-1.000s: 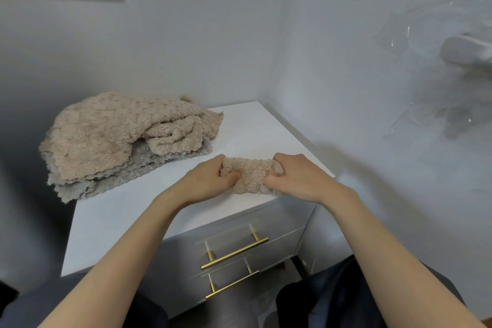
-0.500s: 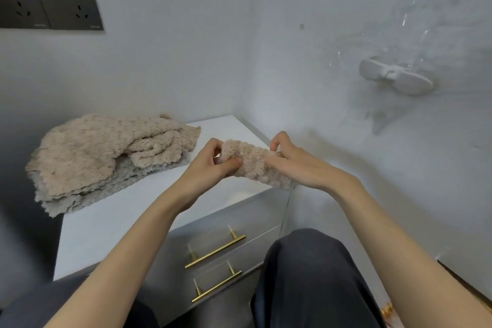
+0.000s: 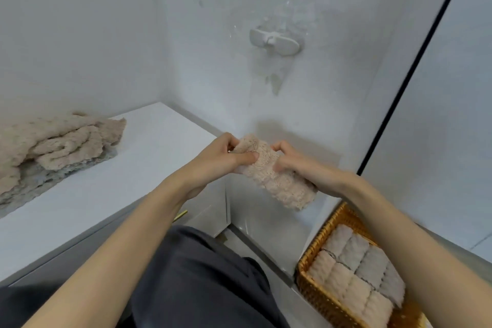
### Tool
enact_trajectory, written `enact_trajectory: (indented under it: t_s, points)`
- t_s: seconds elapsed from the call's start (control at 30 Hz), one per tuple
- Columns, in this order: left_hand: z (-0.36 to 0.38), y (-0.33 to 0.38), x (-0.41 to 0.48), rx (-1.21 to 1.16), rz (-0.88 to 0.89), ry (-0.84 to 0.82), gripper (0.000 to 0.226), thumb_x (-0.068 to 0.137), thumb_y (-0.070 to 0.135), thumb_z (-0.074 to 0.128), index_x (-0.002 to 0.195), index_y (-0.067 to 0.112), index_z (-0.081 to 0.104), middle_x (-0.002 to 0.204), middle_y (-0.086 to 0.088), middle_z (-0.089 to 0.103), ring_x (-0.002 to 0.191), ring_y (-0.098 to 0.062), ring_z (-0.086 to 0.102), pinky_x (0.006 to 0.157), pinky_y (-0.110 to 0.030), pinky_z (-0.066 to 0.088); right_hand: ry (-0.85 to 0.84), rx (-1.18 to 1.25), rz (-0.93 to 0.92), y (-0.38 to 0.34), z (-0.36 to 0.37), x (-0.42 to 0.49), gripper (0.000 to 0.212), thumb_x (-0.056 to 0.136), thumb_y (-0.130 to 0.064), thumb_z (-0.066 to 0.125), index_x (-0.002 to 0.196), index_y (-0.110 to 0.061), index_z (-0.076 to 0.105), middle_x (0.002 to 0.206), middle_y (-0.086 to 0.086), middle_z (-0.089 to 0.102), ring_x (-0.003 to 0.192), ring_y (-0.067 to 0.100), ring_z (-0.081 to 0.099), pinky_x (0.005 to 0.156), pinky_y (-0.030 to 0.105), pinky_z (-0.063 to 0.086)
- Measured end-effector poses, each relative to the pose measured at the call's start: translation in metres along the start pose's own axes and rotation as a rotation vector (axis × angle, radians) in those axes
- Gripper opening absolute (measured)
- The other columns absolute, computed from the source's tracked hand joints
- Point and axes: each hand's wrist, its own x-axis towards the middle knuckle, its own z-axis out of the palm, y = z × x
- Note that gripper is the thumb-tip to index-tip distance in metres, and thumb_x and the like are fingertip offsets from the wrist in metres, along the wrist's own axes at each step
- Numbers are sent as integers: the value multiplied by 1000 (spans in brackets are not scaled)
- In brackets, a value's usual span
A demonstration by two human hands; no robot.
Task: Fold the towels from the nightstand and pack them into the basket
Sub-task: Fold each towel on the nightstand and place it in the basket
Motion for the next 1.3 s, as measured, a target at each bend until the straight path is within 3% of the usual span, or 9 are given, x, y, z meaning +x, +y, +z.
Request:
enact_trajectory:
  t_s: [0.1,0.37,0.47,0.57,0.7,0.8,0.9,1.0,1.3]
  points:
    - [33,1,4,51,-1,-51,32,81,34,72,100,16,53,97,4,61,94,-11,61,93,-35,51,30,54,10,29,-8,-23,51,60,-48,56,103,-25,43,83,-1,51,65,10,54,56,24,42]
    - [124,-4,17,164,4,-237,41,86,42,65,116,16,54,110,5,59,99,-7,58,88,-27,51,80,229,122,119,-39,-84,60,70,-36,55,119,-5,41,99,12,43,87,23,42,70,38,34]
    - [153,-12,23,209,14,-276,33,92,39,57,119,19,52,115,7,54,101,-6,55,87,-25,47,142,316,205,170,-48,-104,64,76,-27,50,135,-3,37,130,25,46,111,41,50,90,51,41]
    - [175,-26,30,257,-3,-314,23,96,34,52,116,23,51,112,8,52,98,-6,52,85,-25,44,243,475,298,222,-49,-120,71,76,-27,51,138,1,30,141,29,32,125,46,40,105,62,29]
    - [202,-57,42,327,-83,-375,21,96,31,51,115,22,52,114,6,53,101,-10,51,83,-24,41,466,610,455,284,-32,-121,62,79,-33,54,137,-14,44,130,10,56,118,29,55,103,48,44]
    - [215,-82,47,338,-155,-410,27,97,29,49,122,17,53,116,5,52,104,-9,48,87,-24,38,631,678,571,321,-13,-102,45,88,-21,51,125,4,49,115,21,63,105,34,61,96,46,50]
    - [217,-104,49,336,-226,-425,29,98,27,48,124,16,55,116,7,52,103,-6,45,87,-22,34,734,840,620,346,3,-76,37,91,-14,47,121,6,57,110,20,67,102,31,64,93,43,52]
    - [208,-123,52,347,-294,-416,24,99,27,47,120,20,56,113,9,51,106,-7,46,87,-22,33,773,982,674,367,16,-49,33,91,-13,48,121,-2,59,114,16,66,107,28,62,101,44,47]
    - [178,-155,62,354,-408,-380,32,99,31,48,128,19,55,117,7,54,107,-11,50,95,-26,39,831,1187,771,398,46,19,31,98,-16,42,126,-7,49,111,14,60,101,28,59,85,40,52]
